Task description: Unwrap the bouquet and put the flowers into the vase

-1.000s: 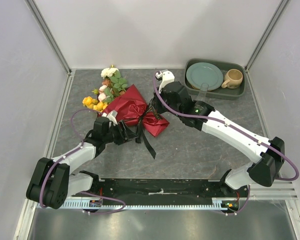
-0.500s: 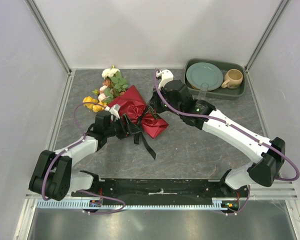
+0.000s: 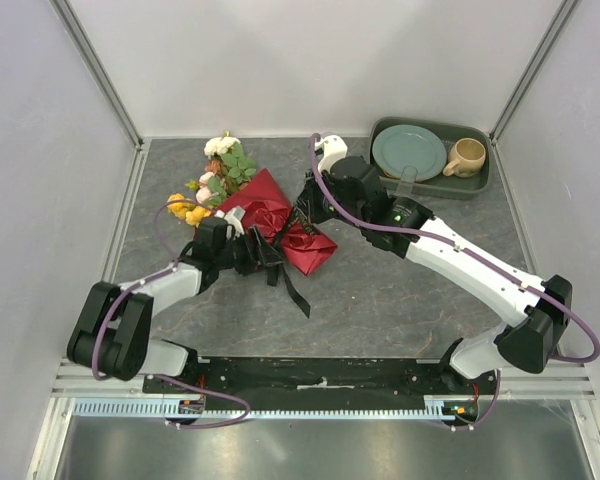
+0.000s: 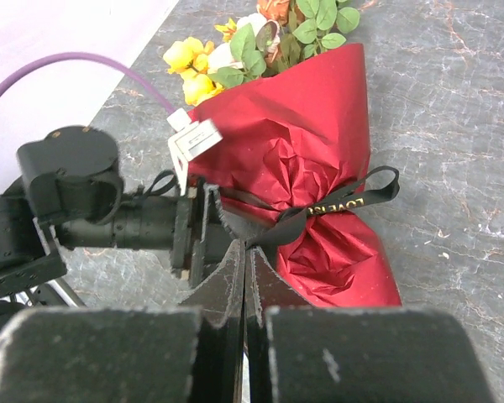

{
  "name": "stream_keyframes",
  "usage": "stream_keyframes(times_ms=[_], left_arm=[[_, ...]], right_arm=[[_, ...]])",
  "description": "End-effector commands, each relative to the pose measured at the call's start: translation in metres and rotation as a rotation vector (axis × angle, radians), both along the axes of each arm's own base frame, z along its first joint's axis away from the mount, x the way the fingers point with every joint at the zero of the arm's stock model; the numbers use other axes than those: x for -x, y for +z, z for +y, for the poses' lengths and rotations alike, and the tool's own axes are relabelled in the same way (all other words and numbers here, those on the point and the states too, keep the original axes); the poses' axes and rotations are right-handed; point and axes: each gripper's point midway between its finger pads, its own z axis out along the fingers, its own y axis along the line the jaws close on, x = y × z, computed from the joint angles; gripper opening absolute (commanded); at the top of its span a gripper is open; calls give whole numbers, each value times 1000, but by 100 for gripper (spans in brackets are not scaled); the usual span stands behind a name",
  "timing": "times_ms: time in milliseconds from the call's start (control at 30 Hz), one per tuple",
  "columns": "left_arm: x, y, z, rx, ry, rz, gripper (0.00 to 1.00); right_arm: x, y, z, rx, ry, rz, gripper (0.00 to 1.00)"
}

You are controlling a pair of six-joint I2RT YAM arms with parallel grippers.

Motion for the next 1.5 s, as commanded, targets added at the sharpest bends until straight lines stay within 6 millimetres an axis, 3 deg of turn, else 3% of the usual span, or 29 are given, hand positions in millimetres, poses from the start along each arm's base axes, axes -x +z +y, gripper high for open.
stream_keyframes(times_ms=[0,33,133,233,400,467,567,633,700,733,833,967,1233,1467], left_arm=[[21,17,-2,70,-30,-73,70],[25,28,0,84,-23,-110,71],[48,19,7,88,-3,-64,72],[69,23,11,109,18,-34,63],[97,55,-1,223,14,-112,53],[103,55,-7,227,18,-119,52],[102,55,-11,230,45,-147,52],[94,43,-12,166,81,-148,53],[91,44,-19,102,56,-191,53],[85,31,-17,37,85,-177,53],[79,30,-26,-35,79,-177,51],[70,5,-26,-142,140,-102,48],[52,-11,-41,-207,132,-94,50],[42,-21,-51,-205,136,-86,40]], right_arm=[[-5,38,-1,-69,-31,-67,0],[-7,40,-1,-68,-37,-70,0],[-8,42,-1,-74,-51,-63,0],[-13,40,-3,-73,-90,-42,0],[-15,39,-4,-100,-135,-4,0],[-15,40,-2,-118,-140,10,0],[-15,42,-2,-130,-146,16,0],[-15,46,-2,-143,-147,13,0],[-14,47,-3,-145,-146,11,0],[-13,47,-3,-144,-145,12,0],[-13,47,-4,-145,-150,11,0],[-14,47,-4,-145,-151,10,0],[-13,42,-1,-150,-139,21,0],[-12,38,-1,-150,-143,27,0]])
